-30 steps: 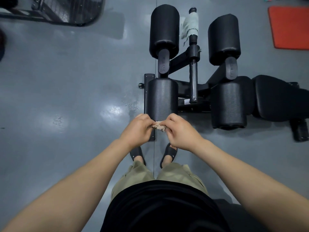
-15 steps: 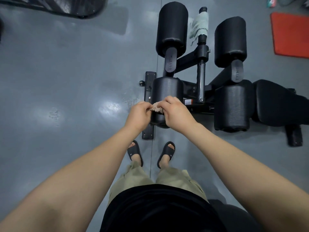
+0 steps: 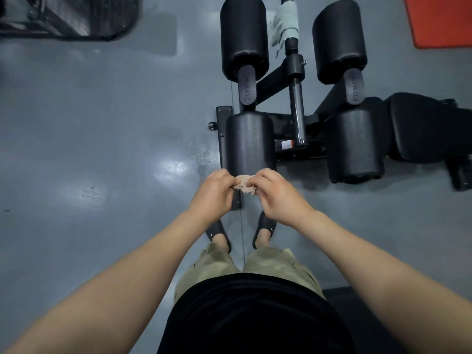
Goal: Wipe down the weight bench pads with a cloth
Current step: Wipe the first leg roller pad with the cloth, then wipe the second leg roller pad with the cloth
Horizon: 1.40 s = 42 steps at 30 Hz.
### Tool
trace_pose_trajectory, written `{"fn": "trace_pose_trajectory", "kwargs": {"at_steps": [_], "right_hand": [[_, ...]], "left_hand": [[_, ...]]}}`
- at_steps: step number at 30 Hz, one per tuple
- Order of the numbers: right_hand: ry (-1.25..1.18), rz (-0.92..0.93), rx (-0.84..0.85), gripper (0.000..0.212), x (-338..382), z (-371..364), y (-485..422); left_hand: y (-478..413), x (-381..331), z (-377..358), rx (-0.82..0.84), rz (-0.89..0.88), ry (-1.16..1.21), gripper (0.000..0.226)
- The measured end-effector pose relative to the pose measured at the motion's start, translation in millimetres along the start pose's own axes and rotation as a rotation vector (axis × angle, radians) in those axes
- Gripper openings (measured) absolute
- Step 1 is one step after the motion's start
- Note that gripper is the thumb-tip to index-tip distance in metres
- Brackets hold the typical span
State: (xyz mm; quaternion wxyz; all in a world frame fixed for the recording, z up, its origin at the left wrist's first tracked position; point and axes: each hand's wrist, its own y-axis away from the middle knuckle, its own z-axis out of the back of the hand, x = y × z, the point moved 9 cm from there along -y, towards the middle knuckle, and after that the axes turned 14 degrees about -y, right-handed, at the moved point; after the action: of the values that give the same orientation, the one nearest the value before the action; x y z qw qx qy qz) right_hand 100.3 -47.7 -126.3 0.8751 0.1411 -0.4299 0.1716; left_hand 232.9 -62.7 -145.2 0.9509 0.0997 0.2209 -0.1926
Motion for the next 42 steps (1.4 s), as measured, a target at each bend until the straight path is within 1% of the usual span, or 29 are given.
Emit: {"fn": "trace_pose_trajectory", "kwargs": {"at_steps": [3, 5, 9, 12, 14, 22, 27, 30, 33, 34, 36, 38, 40, 42], "right_hand": [[0.043, 0.036, 0.087, 0.032, 5.8, -4.8, 9.1], [0.061, 0.054, 0.084, 0.032, 12.0, 3.2, 3.0], [0.112, 0.031, -0.050, 0.030, 16.2, 26.0, -38.1], [0.165, -0.043, -0.039, 0.031, 3.8, 18.8, -53.6], [0.163, -0.061, -0.049, 0.033, -0.9, 12.7, -47.1], [0.103, -0.043, -0.134, 0.034, 3.5, -3.4, -12.5], [0.114, -0.023, -0.078, 0.036, 7.4, -6.5, -0.5], [0.014, -0.079, -0.081, 0.036, 3.0, 10.8, 14.5], [-0.140, -0.202, -0.216, 0.032, -8.4, 47.8, 24.9], [-0.183, -0.264, -0.265, 0.032, -12.9, 61.0, 28.6], [-0.307, -0.377, -0.363, 0.028, -22.0, 85.0, 36.3], [-0.438, -0.436, -0.441, 0.025, -29.7, 102.4, 40.1], [-0.545, -0.447, -0.481, 0.024, -37.7, 119.9, 40.0], [-0.636, -0.437, -0.489, 0.024, -46.8, 137.1, 36.8]], "left_hand": [[4.6, -4.8, -7.2, 0.153, -0.114, -0.069, 0.019], [-0.4, -3.7, 3.1, 0.150, -0.121, -0.050, 0.019], [-33.1, 10.7, 32.9, 0.011, 0.050, 0.016, 0.007], [-47.5, 18.8, 25.6, 0.066, 0.142, 0.000, 0.007], [-45.8, 19.6, 19.5, 0.099, 0.146, -0.009, 0.010], [-20.5, 11.2, 7.8, 0.138, -0.011, -0.044, 0.011], [-14.5, 2.8, 5.0, 0.189, -0.116, -0.089, 0.015], [-15.2, -14.0, 10.3, 0.194, -0.173, 0.007, 0.017], [-30.5, -28.5, 21.5, 0.133, -0.089, 0.150, 0.005], [-37.0, -34.1, 24.3, 0.110, -0.045, 0.195, 0.006], [-48.4, -47.1, 28.2, 0.070, 0.037, 0.275, 0.024], [-57.5, -61.7, 33.1, 0.020, 0.069, 0.343, 0.037], [-68.2, -80.6, 41.1, -0.031, 0.061, 0.378, 0.036], [-81.3, -99.4, 44.8, -0.045, 0.066, 0.396, 0.027]]}}
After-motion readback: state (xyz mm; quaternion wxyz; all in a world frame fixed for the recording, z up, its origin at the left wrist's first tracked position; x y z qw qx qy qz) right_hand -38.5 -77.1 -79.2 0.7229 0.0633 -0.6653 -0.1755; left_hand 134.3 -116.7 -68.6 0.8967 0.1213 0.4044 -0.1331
